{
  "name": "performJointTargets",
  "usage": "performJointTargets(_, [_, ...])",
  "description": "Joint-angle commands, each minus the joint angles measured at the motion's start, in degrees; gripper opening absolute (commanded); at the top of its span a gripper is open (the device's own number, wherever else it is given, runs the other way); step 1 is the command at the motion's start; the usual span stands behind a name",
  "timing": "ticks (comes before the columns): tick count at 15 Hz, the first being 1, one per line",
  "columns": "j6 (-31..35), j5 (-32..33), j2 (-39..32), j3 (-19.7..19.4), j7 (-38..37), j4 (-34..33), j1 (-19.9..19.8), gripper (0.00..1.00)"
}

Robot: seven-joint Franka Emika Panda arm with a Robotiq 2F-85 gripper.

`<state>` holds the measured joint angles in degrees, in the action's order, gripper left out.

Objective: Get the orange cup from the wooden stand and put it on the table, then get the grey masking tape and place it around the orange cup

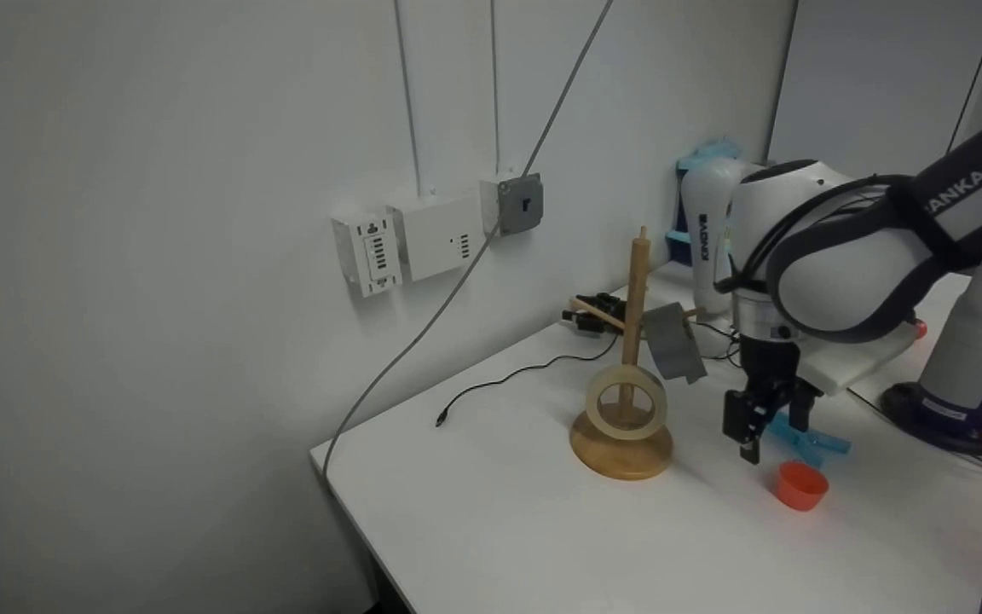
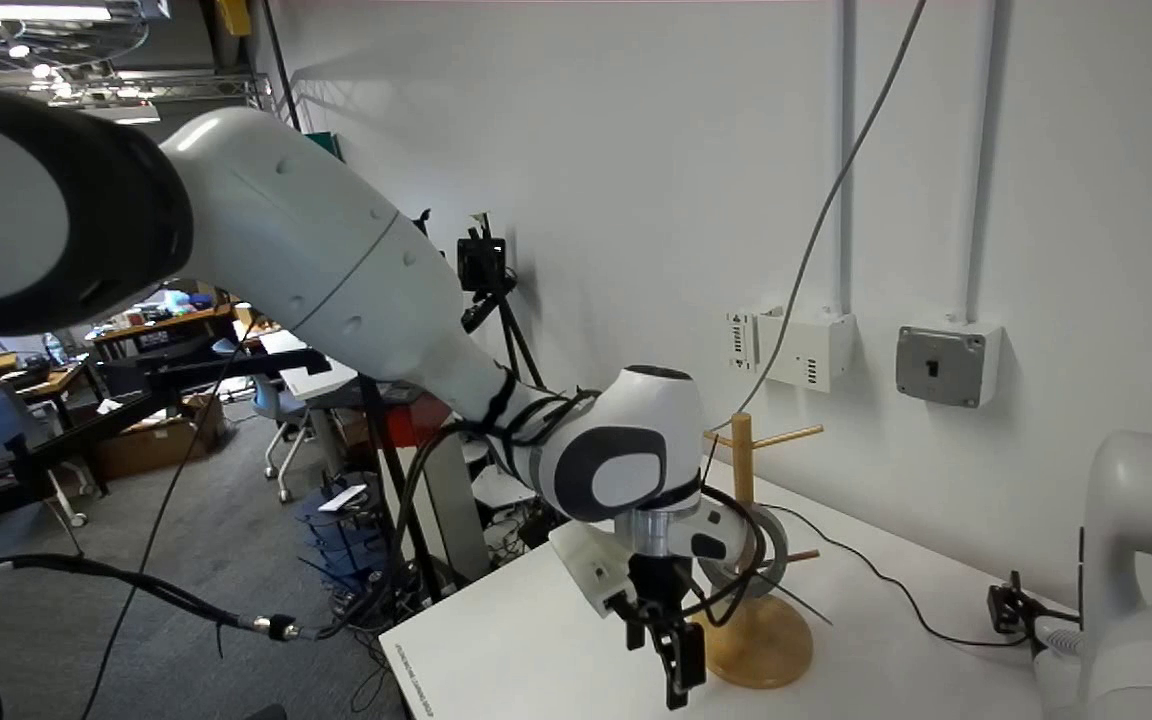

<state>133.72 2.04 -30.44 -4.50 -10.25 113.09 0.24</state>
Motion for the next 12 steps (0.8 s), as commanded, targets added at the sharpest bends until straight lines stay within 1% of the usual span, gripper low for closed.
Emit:
performJointTargets(1, [-3.0,2.75,4.85,-0.37,0.71,1.25,1.28,1.0])
performJointTargets(5, [-5.21,3.85,9.85,-0.02,1.22,3.81,1.38,1.0])
performJointTargets(12, [-3.34,2.15,18.62,3.3,11.7,7.82,0.39,1.0])
